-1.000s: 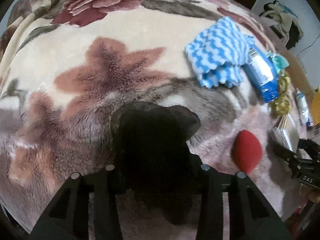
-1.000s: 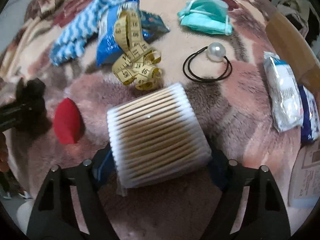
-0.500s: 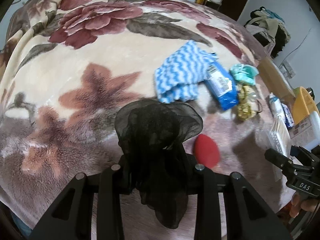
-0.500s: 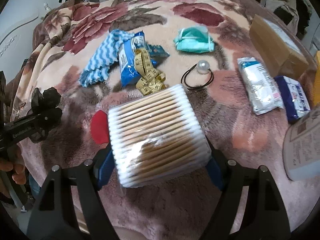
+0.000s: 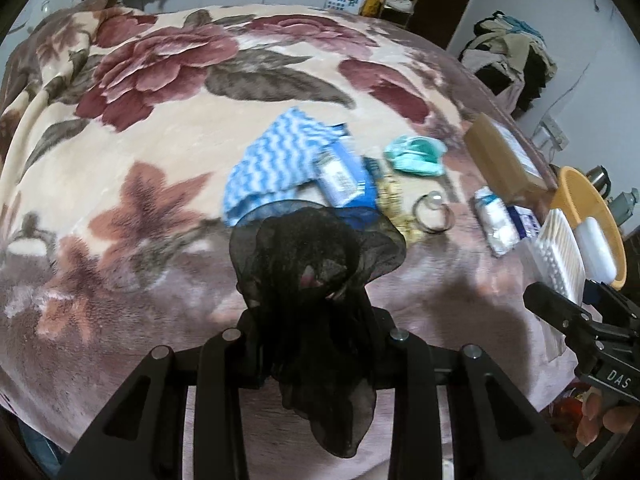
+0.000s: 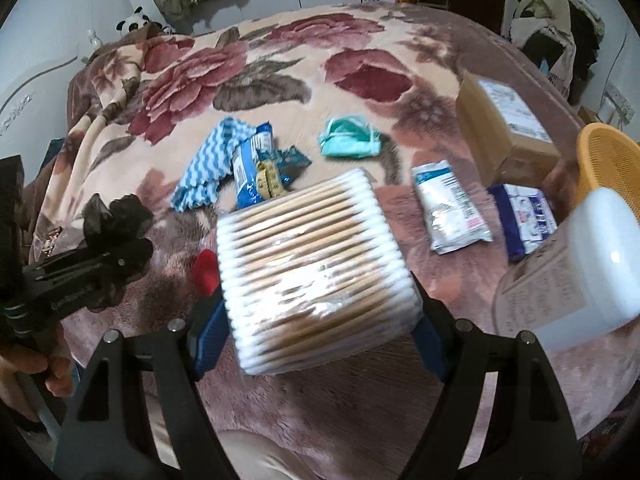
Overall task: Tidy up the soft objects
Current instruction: 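Carry the scrunchie and swab bag in both tools over the orange basket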
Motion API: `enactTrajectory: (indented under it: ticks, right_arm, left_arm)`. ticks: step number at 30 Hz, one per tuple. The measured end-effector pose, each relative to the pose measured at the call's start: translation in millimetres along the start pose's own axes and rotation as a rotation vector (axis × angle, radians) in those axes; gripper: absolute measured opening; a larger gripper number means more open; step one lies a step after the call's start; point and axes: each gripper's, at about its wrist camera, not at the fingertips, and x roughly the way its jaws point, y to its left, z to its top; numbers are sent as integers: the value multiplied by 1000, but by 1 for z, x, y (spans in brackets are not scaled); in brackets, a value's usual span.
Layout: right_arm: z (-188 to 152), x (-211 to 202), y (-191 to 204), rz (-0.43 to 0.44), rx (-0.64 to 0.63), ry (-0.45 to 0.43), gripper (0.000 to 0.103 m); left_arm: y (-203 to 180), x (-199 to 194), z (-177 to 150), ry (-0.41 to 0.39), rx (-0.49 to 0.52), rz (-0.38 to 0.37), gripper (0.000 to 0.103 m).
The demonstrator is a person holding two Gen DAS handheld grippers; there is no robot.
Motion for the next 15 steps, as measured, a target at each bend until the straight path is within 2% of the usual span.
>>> enactTrajectory:
  ticks: [15]
  right_arm:
    - [9,-54,-61,-38,68,-98,79]
  left_arm:
    - [-97,-16,29,-46,114,-57,34]
